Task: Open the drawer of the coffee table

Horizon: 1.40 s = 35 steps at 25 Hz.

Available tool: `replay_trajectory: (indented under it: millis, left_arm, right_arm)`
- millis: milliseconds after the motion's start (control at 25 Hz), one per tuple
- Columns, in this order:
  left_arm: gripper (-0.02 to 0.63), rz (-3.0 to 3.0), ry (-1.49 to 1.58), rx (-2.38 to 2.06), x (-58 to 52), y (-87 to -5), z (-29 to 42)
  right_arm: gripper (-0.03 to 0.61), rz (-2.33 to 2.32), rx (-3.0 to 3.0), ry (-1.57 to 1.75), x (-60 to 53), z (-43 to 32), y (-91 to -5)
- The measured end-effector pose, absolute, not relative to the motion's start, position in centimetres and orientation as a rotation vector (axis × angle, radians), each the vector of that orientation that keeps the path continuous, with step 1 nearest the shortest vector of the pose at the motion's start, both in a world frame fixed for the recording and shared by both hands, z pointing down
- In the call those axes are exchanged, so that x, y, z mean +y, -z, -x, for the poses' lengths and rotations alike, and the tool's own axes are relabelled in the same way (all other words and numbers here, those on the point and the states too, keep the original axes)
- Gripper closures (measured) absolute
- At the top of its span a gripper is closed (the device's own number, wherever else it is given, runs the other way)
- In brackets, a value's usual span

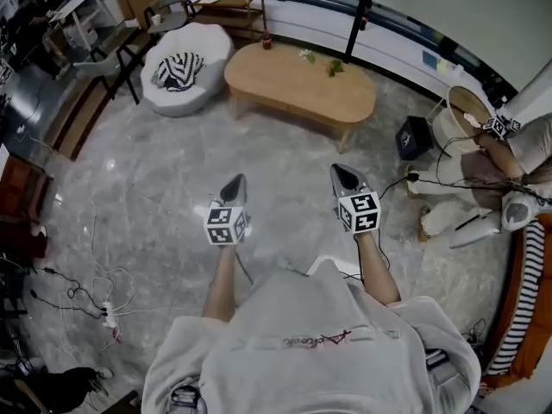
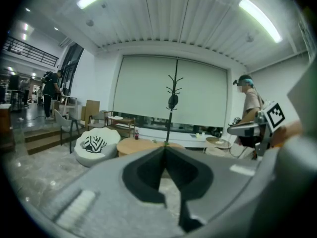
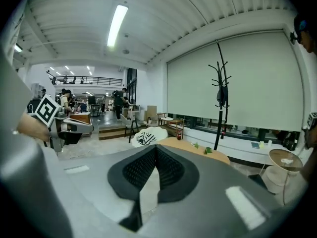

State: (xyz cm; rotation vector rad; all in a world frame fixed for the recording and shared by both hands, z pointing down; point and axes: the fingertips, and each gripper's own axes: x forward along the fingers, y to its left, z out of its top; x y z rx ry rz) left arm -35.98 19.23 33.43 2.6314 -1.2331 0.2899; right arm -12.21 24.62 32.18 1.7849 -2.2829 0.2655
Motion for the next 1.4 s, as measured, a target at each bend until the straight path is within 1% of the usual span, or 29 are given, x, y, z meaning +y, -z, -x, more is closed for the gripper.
replay_trajectory:
  millis: [320, 1120, 1400]
  left_arm:
    - [0.612, -2.664, -0.288, -1.175, 14.0, -34.0, 35.6]
    - [0.612, -2.674, -0.358, -1.103, 13.0, -36.0, 34.4]
    - [0.612, -2.687, -0.374, -1.082, 10.9, -36.1, 32.4]
  right_arm:
    - [0.574, -1.814, -2.245, -0.293, 21.3, 12.8, -33.9]
    - [0.574, -1.864, -2.231, -0.315, 19.8, 12.2, -34.9]
    - [0.574, -1.874, -2.227, -0.323, 17.8, 10.6, -35.4]
